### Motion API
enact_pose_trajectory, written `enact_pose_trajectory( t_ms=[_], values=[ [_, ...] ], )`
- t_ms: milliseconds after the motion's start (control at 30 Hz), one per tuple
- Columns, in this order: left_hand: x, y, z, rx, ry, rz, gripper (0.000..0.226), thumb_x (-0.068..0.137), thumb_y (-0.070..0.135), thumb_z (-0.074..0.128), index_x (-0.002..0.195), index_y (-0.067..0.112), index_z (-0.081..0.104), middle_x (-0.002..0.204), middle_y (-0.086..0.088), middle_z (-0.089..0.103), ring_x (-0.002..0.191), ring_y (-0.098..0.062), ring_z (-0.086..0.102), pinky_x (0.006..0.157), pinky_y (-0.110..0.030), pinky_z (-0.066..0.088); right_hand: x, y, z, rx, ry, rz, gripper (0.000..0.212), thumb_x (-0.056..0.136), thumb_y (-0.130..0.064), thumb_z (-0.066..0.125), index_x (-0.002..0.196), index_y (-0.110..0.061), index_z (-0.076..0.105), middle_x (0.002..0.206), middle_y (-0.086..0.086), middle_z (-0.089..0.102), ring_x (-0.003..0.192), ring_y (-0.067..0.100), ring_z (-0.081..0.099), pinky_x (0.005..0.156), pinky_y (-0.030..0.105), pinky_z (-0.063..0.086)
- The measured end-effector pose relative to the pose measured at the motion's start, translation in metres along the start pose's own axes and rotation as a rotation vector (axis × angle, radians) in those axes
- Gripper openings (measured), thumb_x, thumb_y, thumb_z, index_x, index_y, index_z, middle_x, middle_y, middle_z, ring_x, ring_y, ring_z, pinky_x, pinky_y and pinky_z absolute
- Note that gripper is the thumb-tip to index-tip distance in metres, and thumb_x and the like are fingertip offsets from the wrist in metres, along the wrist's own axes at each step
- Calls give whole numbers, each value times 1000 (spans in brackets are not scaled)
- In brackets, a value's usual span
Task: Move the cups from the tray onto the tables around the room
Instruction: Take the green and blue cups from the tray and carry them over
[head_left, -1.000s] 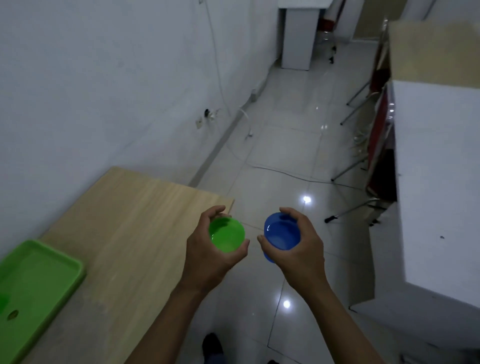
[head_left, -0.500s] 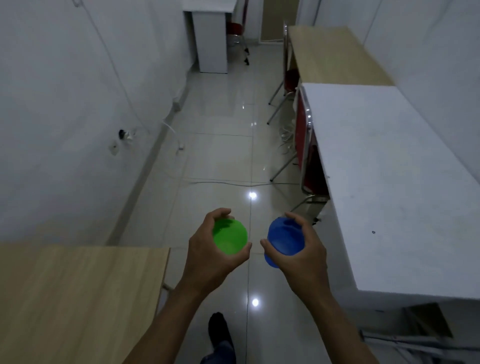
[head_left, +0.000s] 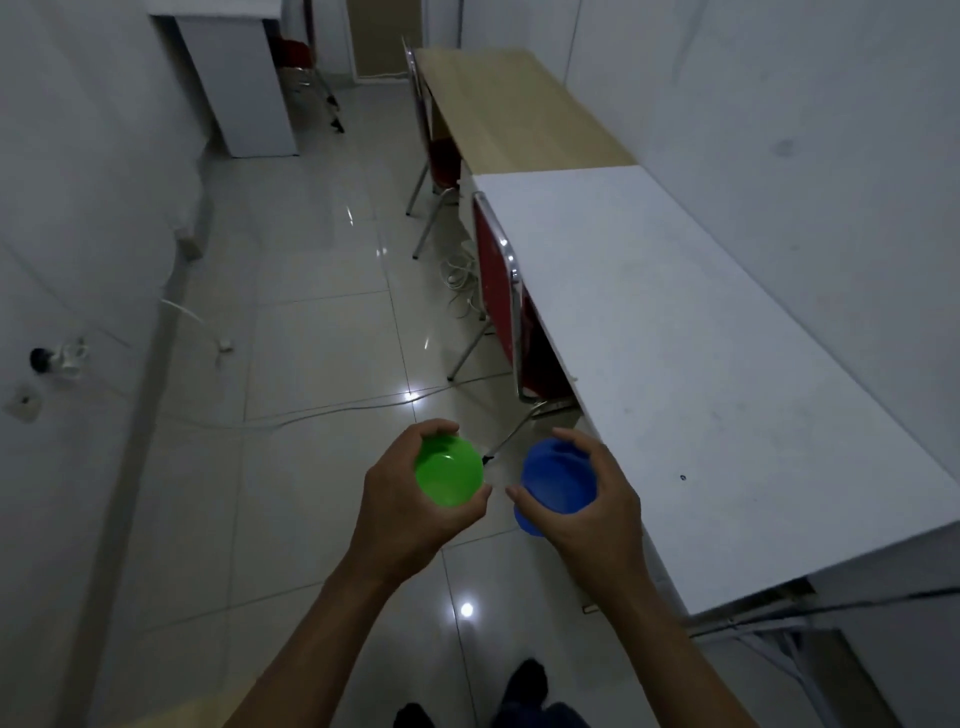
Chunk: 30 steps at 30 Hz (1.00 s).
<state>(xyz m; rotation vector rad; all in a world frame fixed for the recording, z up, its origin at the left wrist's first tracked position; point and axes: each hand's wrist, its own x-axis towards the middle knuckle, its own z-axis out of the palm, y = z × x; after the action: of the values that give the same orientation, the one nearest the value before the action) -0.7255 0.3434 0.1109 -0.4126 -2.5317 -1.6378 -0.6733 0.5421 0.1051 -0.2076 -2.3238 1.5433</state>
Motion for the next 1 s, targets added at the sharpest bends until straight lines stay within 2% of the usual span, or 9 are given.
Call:
enact_pose_trajectory(
  t_ms=[167, 300, 400, 467, 633, 800, 1000],
  values=[
    [37, -2, 24, 14, -47, 14, 64, 64, 44, 87, 120, 32, 58, 114, 19, 63, 108, -6, 61, 85, -9, 45, 31, 17, -7, 26, 55, 24, 72, 64, -30, 94, 127, -31, 59, 122, -18, 60, 112, -8, 54, 84, 5, 46],
    [75, 2, 45, 43, -70, 24, 63, 64, 44, 87, 119, 33, 59, 114, 21, 63, 108, -5, 61, 86, -11, 46, 70, 31, -16, 87, 96, 37, 72, 61, -44, 89, 126, -33, 58, 123, -18, 60, 112, -5, 55, 85, 8, 47],
    [112, 10, 67, 71, -92, 31, 63, 64, 43, 88, 118, 34, 59, 113, 21, 64, 108, -4, 62, 86, -10, 46, 107, 43, -30, 113, 137, 42, 74, 59, -48, 86, 126, -33, 57, 123, -19, 60, 113, -5, 56, 85, 9, 49],
    [140, 15, 85, 87, -111, 38, 63, 63, 39, 90, 118, 34, 59, 113, 21, 64, 107, -4, 62, 86, -11, 46, 133, 53, -43, 125, 159, 43, 76, 60, -47, 88, 127, -31, 58, 124, -20, 59, 113, -5, 56, 84, 9, 49],
    [197, 29, 136, 99, -141, 44, 64, 63, 32, 92, 117, 36, 59, 111, 20, 66, 105, -6, 63, 84, -13, 49, 185, 85, -82, 161, 230, 50, 74, 63, -27, 96, 125, -35, 58, 121, -27, 60, 113, -2, 58, 86, 12, 51],
    [234, 45, 183, 91, -188, 86, 62, 65, 39, 89, 119, 39, 57, 114, 20, 66, 108, -7, 63, 86, -15, 49, 222, 110, -122, 136, 310, 66, 73, 62, -33, 96, 125, -36, 59, 120, -29, 58, 113, -6, 55, 83, 6, 47],
    [270, 55, 222, 61, -190, 93, 63, 64, 40, 88, 119, 36, 58, 114, 25, 64, 108, 0, 60, 83, -4, 42, 249, 132, -155, 89, 370, 87, 74, 63, -35, 96, 127, -32, 58, 123, -25, 58, 113, -6, 54, 81, 5, 47]
  ],
)
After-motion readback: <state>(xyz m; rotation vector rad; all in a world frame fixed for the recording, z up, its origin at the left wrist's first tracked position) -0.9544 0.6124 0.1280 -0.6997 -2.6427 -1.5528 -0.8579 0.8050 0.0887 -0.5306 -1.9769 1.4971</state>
